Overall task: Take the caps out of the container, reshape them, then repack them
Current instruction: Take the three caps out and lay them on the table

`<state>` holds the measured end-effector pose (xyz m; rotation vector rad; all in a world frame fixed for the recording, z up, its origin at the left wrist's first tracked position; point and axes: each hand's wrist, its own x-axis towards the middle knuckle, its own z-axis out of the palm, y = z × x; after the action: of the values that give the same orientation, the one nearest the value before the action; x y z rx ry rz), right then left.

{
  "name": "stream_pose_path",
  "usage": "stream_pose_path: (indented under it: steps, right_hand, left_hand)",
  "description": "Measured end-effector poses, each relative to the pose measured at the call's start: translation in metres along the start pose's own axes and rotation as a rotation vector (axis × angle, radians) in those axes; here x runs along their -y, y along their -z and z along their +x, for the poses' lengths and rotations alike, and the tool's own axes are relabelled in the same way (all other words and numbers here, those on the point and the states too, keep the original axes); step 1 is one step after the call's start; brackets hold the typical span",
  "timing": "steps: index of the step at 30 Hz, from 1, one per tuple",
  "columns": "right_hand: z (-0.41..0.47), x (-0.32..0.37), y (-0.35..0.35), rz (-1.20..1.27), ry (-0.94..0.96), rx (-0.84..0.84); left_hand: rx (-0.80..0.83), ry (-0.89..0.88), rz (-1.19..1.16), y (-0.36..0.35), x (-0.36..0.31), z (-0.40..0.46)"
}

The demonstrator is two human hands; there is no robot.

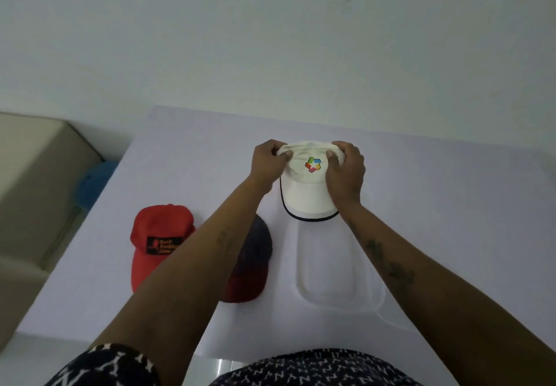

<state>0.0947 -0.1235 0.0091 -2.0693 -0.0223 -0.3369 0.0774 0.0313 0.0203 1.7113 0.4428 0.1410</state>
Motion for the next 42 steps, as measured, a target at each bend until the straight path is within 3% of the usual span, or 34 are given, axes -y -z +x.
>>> stream_pose_path:
  steps: [11,17,23,42]
  right_hand:
    - [-0.025,0.083,-0.149,0.130,0.137,0.288]
    - [-0.021,0.073,-0.204,0.108,0.102,0.385]
    - [-0.022,0.042,-0.227,0.035,0.048,0.436]
    - [-0.046,0.000,-0.246,-0.047,-0.091,0.458]
  left_hand:
    - [-0.273,-0.005,0.044,0.177,0.019,0.020]
    - [-0.251,0.033,0.136,0.219,0.052,0.048]
    - [-0.211,0.076,0.242,0.215,0.087,0.074]
    - [-0.177,0.132,0.275,0.198,0.145,0.076]
